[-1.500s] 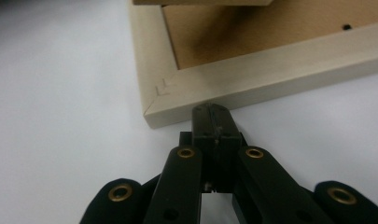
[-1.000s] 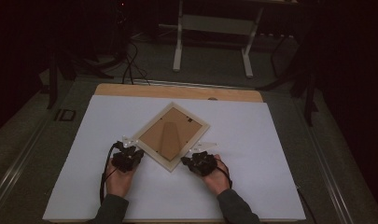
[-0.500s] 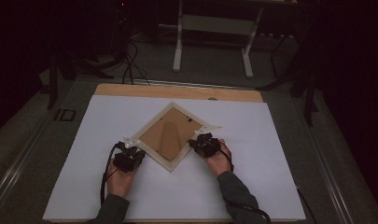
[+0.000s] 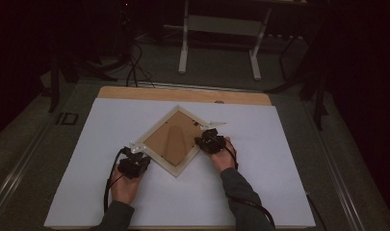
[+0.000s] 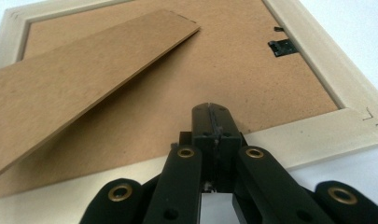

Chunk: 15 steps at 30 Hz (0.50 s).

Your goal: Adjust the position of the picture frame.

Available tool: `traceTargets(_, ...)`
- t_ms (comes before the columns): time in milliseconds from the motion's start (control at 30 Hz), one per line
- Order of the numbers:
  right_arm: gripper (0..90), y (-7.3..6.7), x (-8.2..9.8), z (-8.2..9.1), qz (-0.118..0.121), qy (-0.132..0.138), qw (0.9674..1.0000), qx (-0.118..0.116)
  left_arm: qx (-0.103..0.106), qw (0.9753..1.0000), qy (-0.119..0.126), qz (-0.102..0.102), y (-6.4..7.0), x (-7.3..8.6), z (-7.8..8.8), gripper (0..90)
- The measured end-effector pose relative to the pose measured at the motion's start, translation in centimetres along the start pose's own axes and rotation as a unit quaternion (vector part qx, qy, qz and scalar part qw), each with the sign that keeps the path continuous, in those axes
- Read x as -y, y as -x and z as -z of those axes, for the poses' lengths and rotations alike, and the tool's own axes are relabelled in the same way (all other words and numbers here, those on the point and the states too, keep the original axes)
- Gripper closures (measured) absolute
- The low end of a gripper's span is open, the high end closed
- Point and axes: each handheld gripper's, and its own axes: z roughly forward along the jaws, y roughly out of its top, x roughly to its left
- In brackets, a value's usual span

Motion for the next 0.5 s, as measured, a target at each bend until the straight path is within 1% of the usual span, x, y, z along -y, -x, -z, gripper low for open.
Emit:
traceTargets(133,90.0,-0.16,-0.28,-0.33,0.008,-0.009,0.9999,0.006,0.001,1.0000,0.001,0.000,-0.05,-0.02,-0.04,88.4)
traceTargets(333,90.0,-0.40,-0.24,-0.03,0.021,-0.020,0.9994,0.017,0.004,0.9999,0.009,0.006,-0.19,-0.22,-0.44,88.5)
traceTargets(433,90.0,-0.43,0.14,0.34,0.025,-0.019,0.9993,0.020,0.006,0.9999,0.013,0.008,-0.16,-0.34,-0.65,88.8)
traceTargets(500,90.0,-0.33,0.38,0.59,0.025,-0.018,0.9994,0.017,0.007,0.9998,0.016,0.008,-0.05,-0.37,-0.75,88.8)
